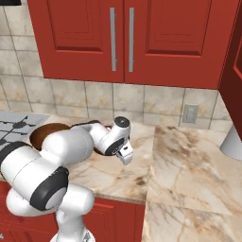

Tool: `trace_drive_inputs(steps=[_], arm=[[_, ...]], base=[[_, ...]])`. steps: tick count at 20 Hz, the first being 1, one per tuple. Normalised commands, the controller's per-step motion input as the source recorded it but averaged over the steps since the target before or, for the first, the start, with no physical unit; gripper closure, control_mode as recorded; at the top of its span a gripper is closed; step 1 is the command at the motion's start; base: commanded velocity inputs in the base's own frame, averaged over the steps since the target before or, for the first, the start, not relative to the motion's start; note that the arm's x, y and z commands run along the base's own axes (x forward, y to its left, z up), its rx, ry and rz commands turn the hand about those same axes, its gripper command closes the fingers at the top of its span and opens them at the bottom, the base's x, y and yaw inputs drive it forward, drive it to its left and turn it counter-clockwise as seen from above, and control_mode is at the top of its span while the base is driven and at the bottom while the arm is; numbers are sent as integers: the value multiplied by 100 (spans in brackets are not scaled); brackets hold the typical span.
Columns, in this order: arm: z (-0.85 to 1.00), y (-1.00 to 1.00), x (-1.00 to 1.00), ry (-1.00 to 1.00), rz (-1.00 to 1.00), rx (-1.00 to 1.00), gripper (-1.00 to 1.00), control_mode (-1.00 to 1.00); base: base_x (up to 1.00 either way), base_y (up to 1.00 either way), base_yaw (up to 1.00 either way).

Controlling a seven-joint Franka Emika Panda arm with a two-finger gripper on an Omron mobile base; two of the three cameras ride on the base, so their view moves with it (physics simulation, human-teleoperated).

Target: Place the bowl with the carrot and lime on the second highest shelf of the fridge. Place the bowl with the steak and chicken drumstick on the top shelf of the fridge.

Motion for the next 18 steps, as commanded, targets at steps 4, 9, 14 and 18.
trace_drive_inputs(steps=[4, 9, 14, 18], arm=[[5, 0, -27, -5, 0, 0, 100, -100], [37, 5, -39, -15, -1, 0, 100, -100], [87, 20, -49, -18, -2, -5, 100, -100], [96, 42, -45, -15, 0, -13, 100, -100]], base=[[0, 0, 0], [0, 0, 0], [0, 0, 0], [0, 0, 0]])
